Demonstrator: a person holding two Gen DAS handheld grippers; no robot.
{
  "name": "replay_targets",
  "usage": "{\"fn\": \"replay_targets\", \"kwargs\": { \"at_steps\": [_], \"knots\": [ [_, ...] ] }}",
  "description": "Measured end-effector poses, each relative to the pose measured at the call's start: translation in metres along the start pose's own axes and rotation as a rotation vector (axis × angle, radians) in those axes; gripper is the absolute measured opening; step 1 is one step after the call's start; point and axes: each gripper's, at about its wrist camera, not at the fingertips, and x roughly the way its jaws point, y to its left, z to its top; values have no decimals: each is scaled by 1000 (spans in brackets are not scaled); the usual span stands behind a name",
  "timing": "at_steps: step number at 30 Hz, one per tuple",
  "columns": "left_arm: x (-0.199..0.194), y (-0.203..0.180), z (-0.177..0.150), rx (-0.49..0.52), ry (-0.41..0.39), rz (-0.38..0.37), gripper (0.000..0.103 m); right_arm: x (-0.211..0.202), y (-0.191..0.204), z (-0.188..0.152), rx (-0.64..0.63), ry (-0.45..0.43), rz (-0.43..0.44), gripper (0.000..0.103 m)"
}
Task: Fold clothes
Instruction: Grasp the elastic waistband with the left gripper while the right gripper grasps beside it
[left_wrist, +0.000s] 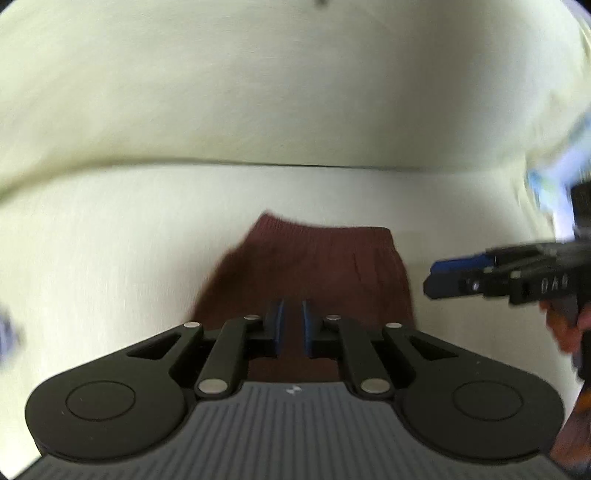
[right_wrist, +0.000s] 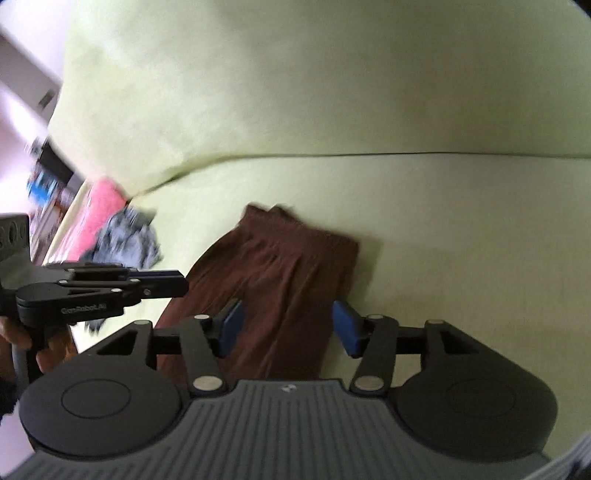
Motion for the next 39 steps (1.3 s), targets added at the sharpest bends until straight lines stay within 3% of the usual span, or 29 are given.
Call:
{"fn": "replay_targets", "kwargs": {
  "at_steps": [5, 9, 12, 14, 17, 20, 21, 23, 24, 27, 30, 34, 38, 39],
  "knots": [
    [14, 22, 24, 97, 39, -71, 10, 24, -22, 3, 104, -36, 11, 51],
    [11, 35, 31, 115, 79, -155, 10, 28, -29, 3, 176, -50, -6, 51],
    [14, 36, 38, 141, 120, -185, 10, 24, -28, 14, 179, -55, 15, 58],
    [16, 34, 43, 162, 127, -197, 10, 29, -27, 27, 147, -19, 24, 68],
    [25, 34, 51, 176, 146, -213, 10, 52, -31, 48, 104, 78, 34, 69],
    [35, 33, 56, 208, 177, -216, 10, 75, -41, 56, 142, 127, 91, 69],
    [38, 33, 57, 225, 190, -214, 10, 85, -43, 57, 156, 153, 115, 66],
    [41, 34, 60, 246, 209, -215, 10, 93, -39, 56, 121, 156, 123, 34],
    [42, 35, 62, 267, 224, -224, 10, 95, -35, 55, 72, 148, 114, 27],
    [44, 37, 68, 330, 254, -246, 10, 89, -21, 50, -59, 98, 119, 25],
    [50, 38, 76, 380, 277, -292, 11, 86, -3, 44, -186, 67, 75, 25],
    [75, 32, 85, 500, 339, -273, 29, 88, 1, 41, -241, 64, 37, 26],
    [100, 34, 85, 507, 391, -246, 32, 92, -10, 51, -190, 117, -12, 44],
    [105, 33, 82, 516, 398, -233, 33, 92, -11, 56, -178, 116, -16, 45]
  ]
}}
